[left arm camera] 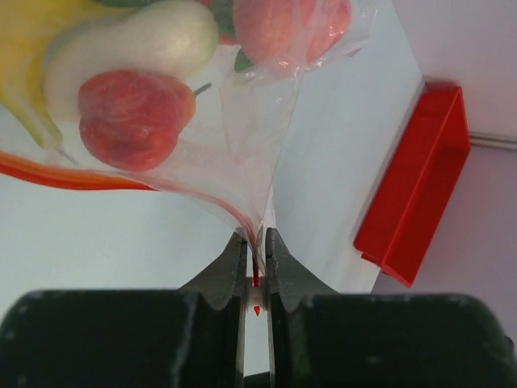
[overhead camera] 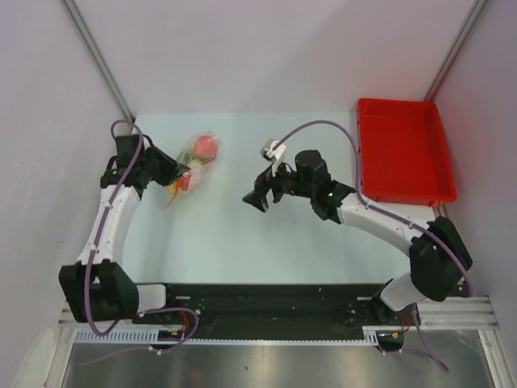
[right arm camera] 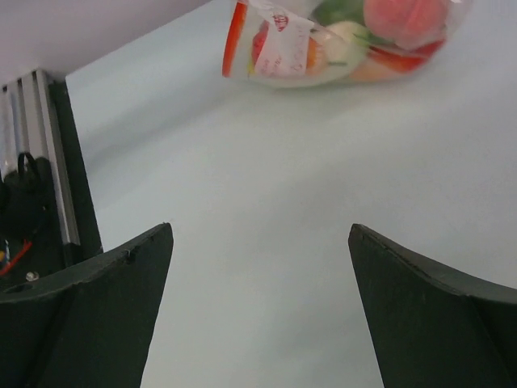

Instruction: Open the zip-top bag and remove the fake food

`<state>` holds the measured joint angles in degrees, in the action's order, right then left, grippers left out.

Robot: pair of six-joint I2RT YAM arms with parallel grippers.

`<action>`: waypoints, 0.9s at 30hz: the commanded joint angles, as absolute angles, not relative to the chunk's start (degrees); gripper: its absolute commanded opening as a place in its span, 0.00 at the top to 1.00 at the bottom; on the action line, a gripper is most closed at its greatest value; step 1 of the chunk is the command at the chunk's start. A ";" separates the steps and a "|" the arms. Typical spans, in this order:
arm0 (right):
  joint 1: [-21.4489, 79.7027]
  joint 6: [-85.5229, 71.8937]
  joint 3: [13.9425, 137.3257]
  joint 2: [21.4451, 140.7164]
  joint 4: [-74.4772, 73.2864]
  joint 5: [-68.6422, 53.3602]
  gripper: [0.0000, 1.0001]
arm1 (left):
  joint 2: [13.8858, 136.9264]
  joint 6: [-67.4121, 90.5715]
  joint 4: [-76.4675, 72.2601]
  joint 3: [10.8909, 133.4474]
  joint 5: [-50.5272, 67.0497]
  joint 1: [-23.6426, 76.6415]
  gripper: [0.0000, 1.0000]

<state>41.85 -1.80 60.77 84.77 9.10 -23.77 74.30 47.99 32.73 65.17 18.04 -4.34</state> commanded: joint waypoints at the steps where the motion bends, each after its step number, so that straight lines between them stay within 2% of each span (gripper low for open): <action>1: 44.20 10.79 62.84 91.04 23.98 -31.99 0.05 | 67.69 48.69 37.96 64.95 17.05 -2.55 1.00; 6: 47.19 13.80 73.37 99.47 22.86 -34.10 0.07 | 64.34 49.48 41.39 67.14 18.19 -0.53 1.00; 12: 50.35 18.80 82.43 103.97 18.72 -32.70 0.07 | 61.97 49.48 44.91 68.55 19.16 2.54 1.00; 19: 53.34 23.63 82.44 104.33 17.49 -30.41 0.13 | 58.89 52.55 47.99 69.61 19.07 6.24 1.00; 22: 53.88 24.96 82.44 104.41 16.09 -29.71 0.25 | 58.01 53.87 49.47 70.13 18.29 6.85 1.00; 23: 53.88 24.96 82.35 104.33 15.91 -29.01 0.32 | 57.75 54.31 49.74 70.22 18.02 7.03 1.00; 25: 53.88 24.61 81.83 104.24 16.52 -28.04 0.34 | 56.78 55.45 49.75 69.70 17.49 7.21 1.00; 27: 53.88 24.43 82.18 104.41 16.44 -27.25 0.43 | 56.08 56.33 49.83 69.17 17.32 7.38 1.00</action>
